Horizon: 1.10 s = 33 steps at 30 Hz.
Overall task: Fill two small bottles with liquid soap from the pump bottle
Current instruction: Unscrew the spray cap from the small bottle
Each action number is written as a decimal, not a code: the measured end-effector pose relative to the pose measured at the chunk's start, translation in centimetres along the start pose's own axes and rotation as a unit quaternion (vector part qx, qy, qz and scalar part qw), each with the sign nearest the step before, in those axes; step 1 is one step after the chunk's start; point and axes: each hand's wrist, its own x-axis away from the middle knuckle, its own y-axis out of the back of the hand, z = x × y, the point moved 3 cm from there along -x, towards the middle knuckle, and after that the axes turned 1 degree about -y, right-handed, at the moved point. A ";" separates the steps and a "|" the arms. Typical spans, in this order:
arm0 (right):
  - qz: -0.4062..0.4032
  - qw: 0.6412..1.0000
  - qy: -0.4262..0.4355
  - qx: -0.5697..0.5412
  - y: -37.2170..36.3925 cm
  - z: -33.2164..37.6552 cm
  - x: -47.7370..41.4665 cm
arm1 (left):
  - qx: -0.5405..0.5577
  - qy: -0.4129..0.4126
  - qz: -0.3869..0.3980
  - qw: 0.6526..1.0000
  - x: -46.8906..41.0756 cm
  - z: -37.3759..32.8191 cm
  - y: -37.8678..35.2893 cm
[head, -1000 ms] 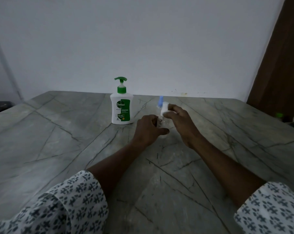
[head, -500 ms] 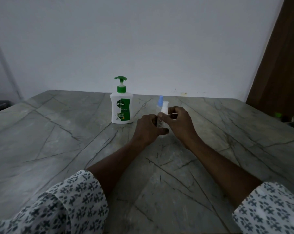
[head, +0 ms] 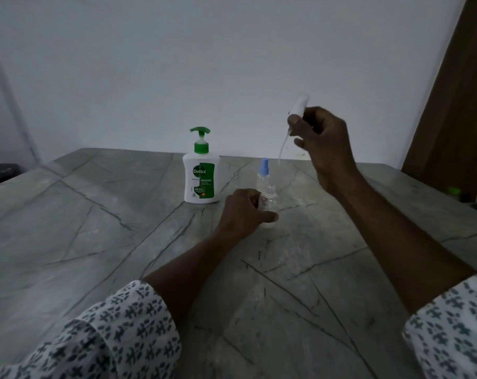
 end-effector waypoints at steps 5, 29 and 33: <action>0.041 0.959 0.088 0.267 1.8 -2.1 -0.8 | -0.001 -0.011 0.021 1.000 0.6 0.2 0.3; 0.210 0.875 0.063 0.431 0.2 -13.9 3.2 | 0.013 0.012 0.059 0.998 0.0 0.7 0.5; 0.190 0.892 0.047 0.407 0.8 -13.6 3.1 | 0.016 0.020 0.083 0.996 -0.3 0.7 0.7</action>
